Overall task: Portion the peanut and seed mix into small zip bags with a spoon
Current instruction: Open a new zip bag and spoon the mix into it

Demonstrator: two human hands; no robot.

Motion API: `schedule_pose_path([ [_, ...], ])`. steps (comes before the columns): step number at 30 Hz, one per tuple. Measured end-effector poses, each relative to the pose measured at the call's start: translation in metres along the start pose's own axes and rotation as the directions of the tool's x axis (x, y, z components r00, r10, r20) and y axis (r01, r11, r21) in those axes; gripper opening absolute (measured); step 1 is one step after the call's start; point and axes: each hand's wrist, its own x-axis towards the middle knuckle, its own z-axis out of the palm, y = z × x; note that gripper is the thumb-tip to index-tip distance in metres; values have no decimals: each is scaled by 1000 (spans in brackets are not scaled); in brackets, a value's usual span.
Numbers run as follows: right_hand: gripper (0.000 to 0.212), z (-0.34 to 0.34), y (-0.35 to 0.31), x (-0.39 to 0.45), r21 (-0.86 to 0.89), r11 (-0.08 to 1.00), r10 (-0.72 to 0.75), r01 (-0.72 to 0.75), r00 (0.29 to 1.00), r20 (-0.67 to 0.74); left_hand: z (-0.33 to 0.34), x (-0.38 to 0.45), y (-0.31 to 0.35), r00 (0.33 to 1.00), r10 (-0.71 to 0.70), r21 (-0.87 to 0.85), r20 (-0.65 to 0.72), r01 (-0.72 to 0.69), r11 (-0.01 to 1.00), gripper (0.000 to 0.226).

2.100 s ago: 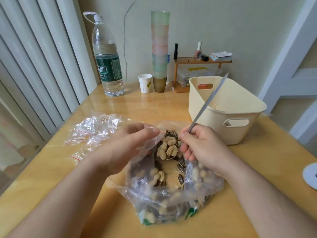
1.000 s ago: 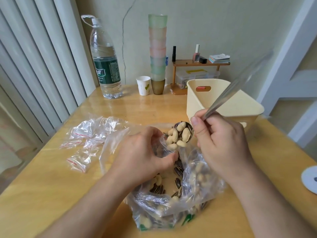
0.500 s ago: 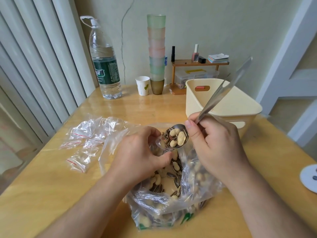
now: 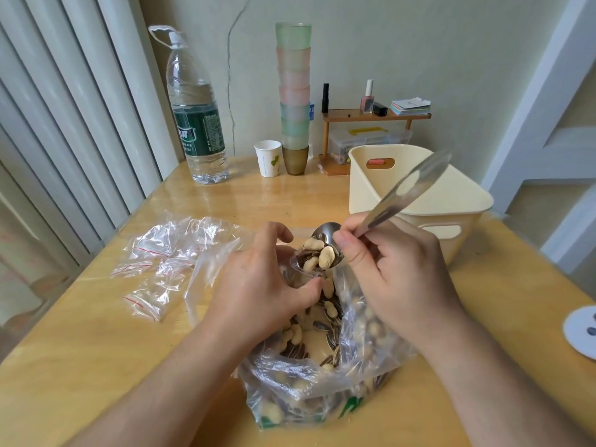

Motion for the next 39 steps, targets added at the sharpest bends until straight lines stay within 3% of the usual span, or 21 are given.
schedule_pose_path([
  [13, 24, 3, 4, -2, -28, 998, -54, 55, 998, 24, 0, -2, -1, 993, 100, -16, -61, -101, 995, 75],
  [17, 5, -2, 2, -1, 31, 997, -66, 64, 996, 65, 0, -1, -2, 995, 79, -82, -65, -84, 993, 74],
  [27, 5, -3, 7, -1, 102, 980, -185, 169, 967, 177, -2, 0, -2, 995, -50, -178, -86, 34, 983, 78],
  [39, 8, -6, 3, 0, 95, 974, -214, 205, 971, 103, -8, 1, 2, 987, -136, -250, -87, 110, 962, 78],
])
